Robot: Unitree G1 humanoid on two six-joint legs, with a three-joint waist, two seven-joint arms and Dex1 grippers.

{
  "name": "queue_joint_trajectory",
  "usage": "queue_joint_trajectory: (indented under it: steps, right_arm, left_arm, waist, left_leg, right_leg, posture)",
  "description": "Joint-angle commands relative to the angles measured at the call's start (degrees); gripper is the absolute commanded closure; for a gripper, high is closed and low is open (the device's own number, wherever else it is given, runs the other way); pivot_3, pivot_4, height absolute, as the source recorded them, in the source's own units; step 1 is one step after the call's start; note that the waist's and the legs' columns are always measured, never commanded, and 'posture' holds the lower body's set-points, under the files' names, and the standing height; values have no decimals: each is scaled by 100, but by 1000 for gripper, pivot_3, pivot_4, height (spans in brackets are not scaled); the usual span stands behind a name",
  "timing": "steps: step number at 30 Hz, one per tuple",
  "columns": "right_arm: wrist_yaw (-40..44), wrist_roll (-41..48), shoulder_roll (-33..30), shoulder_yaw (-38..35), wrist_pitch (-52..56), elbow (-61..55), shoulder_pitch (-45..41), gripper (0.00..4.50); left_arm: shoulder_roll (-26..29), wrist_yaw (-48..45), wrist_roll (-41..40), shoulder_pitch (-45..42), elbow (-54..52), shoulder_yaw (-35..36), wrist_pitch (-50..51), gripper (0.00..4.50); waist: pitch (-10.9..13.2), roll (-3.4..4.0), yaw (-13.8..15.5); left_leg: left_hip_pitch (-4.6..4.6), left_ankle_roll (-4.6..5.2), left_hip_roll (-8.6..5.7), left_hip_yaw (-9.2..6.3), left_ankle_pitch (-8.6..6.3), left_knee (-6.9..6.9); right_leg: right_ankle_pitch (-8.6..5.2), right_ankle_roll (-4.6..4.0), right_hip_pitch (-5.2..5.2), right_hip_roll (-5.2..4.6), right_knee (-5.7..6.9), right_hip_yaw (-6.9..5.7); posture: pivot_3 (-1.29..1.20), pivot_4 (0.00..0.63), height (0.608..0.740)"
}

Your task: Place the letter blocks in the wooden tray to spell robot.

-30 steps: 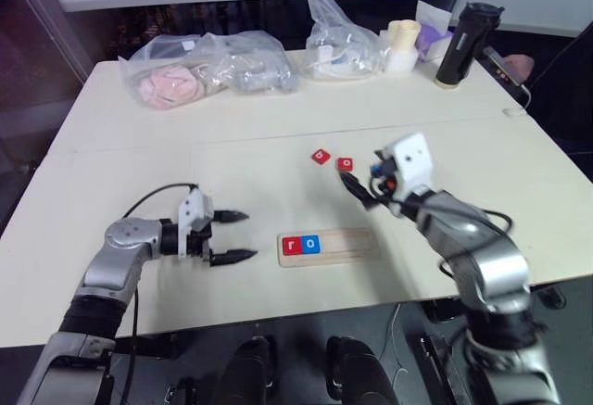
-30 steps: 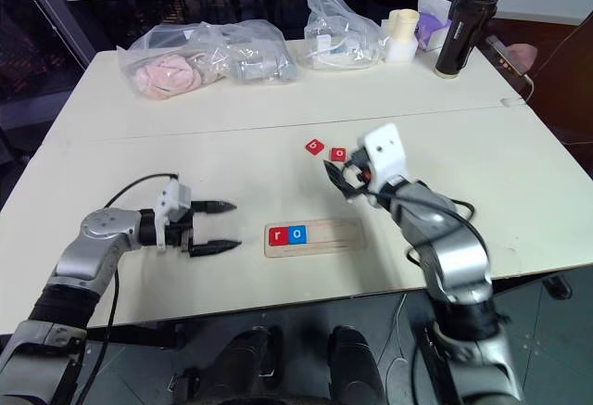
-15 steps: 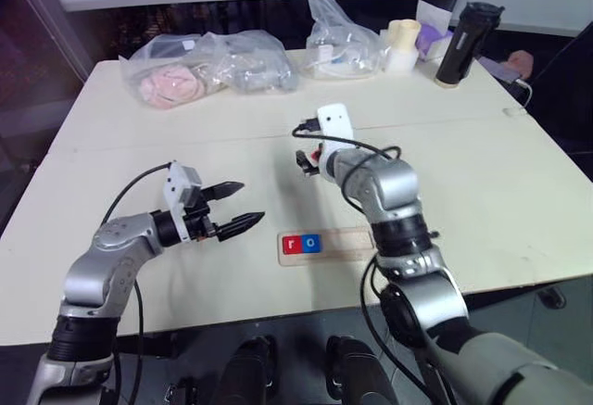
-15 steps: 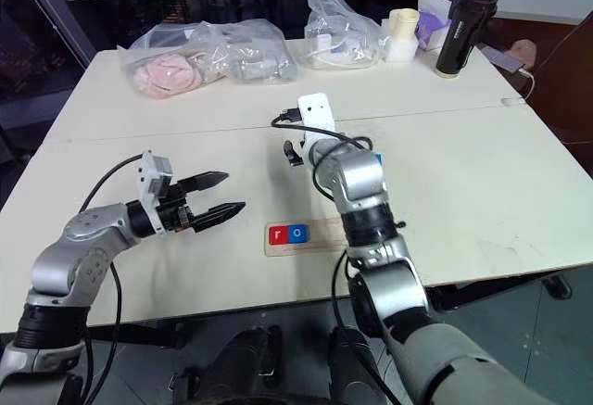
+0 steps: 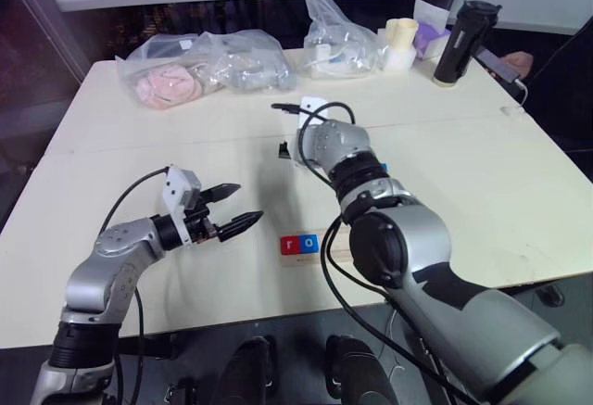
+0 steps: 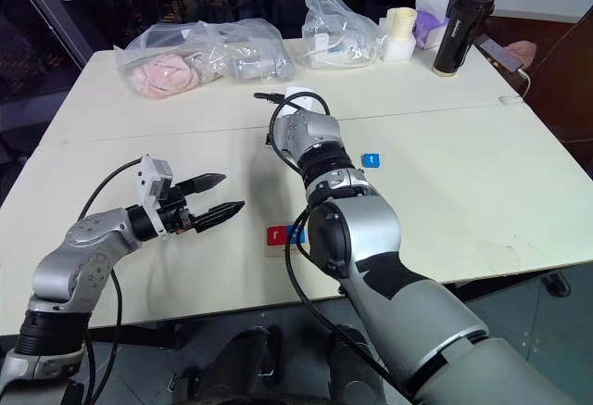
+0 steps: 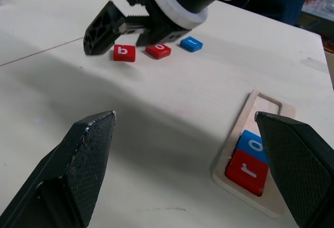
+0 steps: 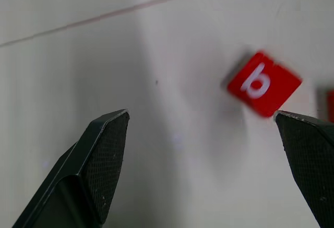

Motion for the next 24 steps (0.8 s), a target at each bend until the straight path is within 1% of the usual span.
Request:
queue_joint_trajectory:
  steps: [1, 7, 11, 16, 24]
  right_arm:
    - [-148, 321, -95, -268, -195, 236, -309, 0]
    - [-215, 584, -252, -528, -575, 551, -471, 0]
    - [-161, 460, -366, -376, -768, 625, -501, 0]
    - [-202, 587, -489, -495, -757, 702, -466, 0]
    - [-49, 451, -443, -342, -853, 758, -375, 0]
  left_arm:
    - [-24, 106, -61, 17, -278, 89, -53, 25]
    - [-65, 237, -68, 118, -443, 57, -28, 25]
    - [-76, 302, -93, 127, -499, 59, 8, 25]
    - [-125, 381, -60, 119, -526, 19, 10, 25]
    - [-145, 454, -65, 114, -579, 15, 17, 25]
  waist:
    - [0, 0, 4]
    - [0, 0, 3]
    - [0, 0, -1]
    - [0, 0, 0]
    - [0, 0, -6]
  left_leg:
    - [0, 0, 0, 0, 0, 1]
    - [1, 1, 1, 0, 0, 7]
    - [1, 2, 1, 0, 1, 7]
    - [1, 2, 4, 0, 1, 7]
    - [1, 2, 11, 1, 1, 8]
  right_leg:
    - [0, 0, 2, 1, 0, 0]
    - [0, 1, 5, 3, 0, 0]
    - [0, 1, 6, 4, 1, 0]
    - [0, 2, 6, 7, 1, 0]
    - [2, 3, 6, 14, 2, 1]
  posture:
    - [0, 150, 738]
    - [0, 150, 738]
    - [0, 150, 738]
    - [0, 150, 738]
    - [0, 150, 738]
